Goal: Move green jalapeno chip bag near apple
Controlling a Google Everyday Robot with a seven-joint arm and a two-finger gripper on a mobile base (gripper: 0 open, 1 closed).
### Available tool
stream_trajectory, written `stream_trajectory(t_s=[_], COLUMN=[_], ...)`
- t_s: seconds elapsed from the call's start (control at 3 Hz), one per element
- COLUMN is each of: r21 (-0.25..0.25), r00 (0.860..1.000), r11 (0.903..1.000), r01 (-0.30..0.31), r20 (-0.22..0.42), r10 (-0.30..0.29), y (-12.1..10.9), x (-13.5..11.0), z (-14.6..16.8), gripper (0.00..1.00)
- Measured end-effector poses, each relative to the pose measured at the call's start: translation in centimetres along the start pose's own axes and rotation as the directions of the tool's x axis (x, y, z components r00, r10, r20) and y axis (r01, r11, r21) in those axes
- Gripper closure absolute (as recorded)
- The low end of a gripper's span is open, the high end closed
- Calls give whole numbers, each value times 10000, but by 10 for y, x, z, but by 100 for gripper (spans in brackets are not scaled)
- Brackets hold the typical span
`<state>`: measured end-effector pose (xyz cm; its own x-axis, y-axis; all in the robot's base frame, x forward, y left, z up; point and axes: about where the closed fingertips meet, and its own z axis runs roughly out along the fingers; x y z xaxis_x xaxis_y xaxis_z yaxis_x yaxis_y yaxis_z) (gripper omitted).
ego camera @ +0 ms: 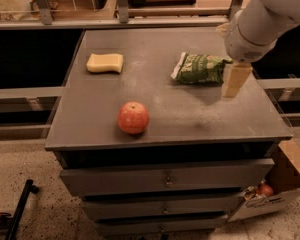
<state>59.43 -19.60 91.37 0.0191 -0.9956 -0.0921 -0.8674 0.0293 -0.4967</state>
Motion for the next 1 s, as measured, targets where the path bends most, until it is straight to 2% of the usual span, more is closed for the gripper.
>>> stream_trajectory(t_s=[0.33,0.67,1.0], r21=[-179,-132,-10], r00=[9971,9954,9953], r11=[9969,9953,9954], r01=[760,956,958], r20=[13,10,-97], r10=[-760,-956,-958], y=[-16,-28,-35], x=[3,10,17], z=[29,55,79], gripper=[0,0,18])
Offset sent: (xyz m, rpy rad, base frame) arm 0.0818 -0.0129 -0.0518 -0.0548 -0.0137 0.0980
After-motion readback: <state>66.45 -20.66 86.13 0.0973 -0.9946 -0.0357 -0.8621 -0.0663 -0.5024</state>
